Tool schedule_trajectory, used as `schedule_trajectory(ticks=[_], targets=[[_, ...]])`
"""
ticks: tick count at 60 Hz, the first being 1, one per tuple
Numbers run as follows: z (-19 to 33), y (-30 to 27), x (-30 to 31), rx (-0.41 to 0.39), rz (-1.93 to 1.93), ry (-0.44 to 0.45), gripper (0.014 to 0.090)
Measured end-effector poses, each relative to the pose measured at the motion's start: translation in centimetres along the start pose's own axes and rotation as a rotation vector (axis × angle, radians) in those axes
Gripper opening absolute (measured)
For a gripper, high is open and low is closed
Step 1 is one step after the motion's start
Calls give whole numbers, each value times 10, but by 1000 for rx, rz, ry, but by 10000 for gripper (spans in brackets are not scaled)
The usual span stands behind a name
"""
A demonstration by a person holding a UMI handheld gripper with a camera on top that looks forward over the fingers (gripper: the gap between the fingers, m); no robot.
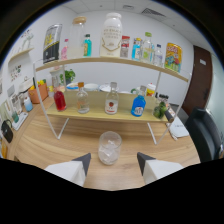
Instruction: Make me a cup of Vodka Sunrise.
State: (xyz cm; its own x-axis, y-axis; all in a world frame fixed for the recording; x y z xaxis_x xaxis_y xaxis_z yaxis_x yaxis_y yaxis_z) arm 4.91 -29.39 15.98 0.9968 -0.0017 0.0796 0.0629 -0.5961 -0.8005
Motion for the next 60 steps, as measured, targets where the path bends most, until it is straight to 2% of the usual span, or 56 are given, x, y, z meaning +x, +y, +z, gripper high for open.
schedule_trajectory(ticks=[18,28,35,48,60], targets=[[-18,24,-8,-16,25,25,862],[-28,45,-49,-15,60,-3,857],[-29,31,-94,54,85,-54,855],[-6,-43,-156,227,88,-116,862],[40,-105,-175,312,64,-99,863]])
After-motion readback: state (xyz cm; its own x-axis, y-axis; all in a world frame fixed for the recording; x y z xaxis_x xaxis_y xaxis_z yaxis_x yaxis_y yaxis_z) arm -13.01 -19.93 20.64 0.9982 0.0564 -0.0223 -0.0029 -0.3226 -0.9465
